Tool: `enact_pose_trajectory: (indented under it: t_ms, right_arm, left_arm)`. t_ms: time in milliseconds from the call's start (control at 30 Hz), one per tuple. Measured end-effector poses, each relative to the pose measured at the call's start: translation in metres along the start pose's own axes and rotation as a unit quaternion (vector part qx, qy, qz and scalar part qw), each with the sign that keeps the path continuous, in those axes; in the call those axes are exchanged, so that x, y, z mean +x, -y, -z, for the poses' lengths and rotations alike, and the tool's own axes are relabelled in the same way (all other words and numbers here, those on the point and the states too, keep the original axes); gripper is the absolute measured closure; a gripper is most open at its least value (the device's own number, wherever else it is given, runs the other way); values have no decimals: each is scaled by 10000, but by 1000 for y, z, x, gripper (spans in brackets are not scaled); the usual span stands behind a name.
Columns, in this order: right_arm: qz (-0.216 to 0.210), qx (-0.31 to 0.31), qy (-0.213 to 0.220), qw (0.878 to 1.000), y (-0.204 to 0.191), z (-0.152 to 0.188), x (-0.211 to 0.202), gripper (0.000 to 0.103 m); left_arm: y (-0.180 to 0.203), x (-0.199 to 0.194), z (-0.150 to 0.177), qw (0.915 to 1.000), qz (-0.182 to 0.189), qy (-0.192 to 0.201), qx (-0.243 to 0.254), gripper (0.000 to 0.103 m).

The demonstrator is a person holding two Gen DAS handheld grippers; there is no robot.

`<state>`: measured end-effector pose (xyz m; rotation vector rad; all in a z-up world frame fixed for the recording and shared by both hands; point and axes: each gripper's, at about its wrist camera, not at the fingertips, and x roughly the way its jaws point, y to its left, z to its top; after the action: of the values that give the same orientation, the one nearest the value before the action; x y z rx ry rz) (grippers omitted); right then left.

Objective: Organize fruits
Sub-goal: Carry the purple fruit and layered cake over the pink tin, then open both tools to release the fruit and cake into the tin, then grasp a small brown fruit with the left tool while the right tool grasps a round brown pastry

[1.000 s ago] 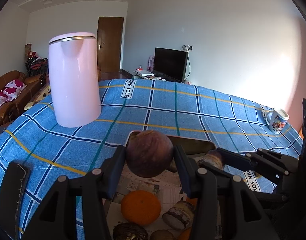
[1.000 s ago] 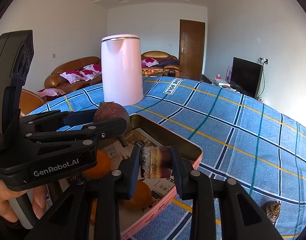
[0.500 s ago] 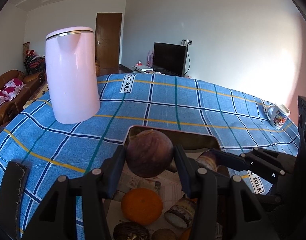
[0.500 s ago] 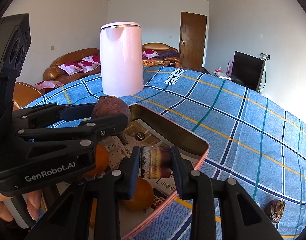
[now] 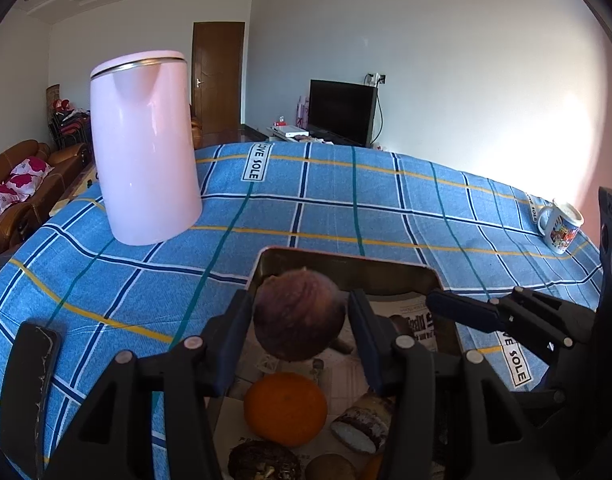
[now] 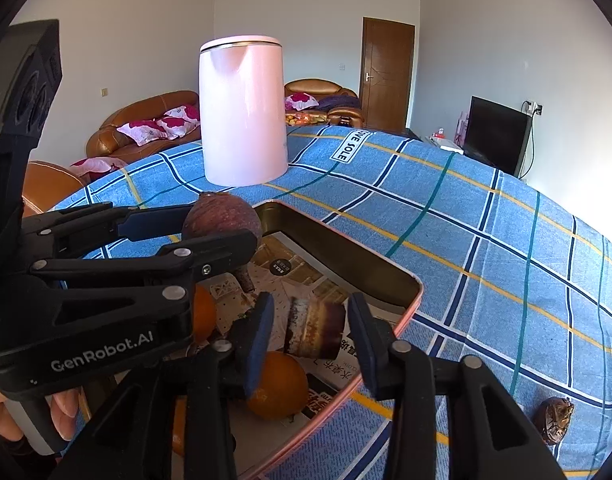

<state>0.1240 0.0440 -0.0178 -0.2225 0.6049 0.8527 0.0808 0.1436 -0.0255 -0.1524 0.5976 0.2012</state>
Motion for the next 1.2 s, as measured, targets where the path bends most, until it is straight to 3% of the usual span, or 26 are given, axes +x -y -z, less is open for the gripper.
enact_pose_trajectory:
  t_ms: [100,233,367,467,567,667,767,967,1033,1200]
  right_arm:
    - [47,87,125,9999,4,2,-9,44]
    - [187,164,359,9990,21,9,-35,44]
    - [570,568,428,9958,68,26,-67,44]
    - [1101,999,312,9884,114,44,-83,43]
    - [1336,1607,88,9779,159,62,-87,43]
    - [1163,1944,-214,9738,182,72,-77,44]
    - [835,2089,-302,9739,186,72,-69,44]
    - [825,1979,-995,9717,178,70,-36,44]
    - [842,1921,-979,9728,177,69,-38,63]
    - [1215,1772,-732,9739,180,76,-64,62]
  left_arm:
    - [2,-15,-3,9997,16,238,-55,31]
    - [17,-35,-8,9983,157,561,16,23]
    - [46,-43,-7,9965,418,696,190,18]
    - [73,-39,-5,9954,615,658,324,12]
    - [101,-31,-1,9941,777,530,546,11]
    - [124,-23,5,9923,807,445,822,11]
    - [136,-15,9,9918,818,335,920,11]
    - [147,-7,15,9906,816,177,1088,11]
    - [151,-6,17,9896,848,126,1154,11]
    - [170,1,21,9857,997,-41,1359,11]
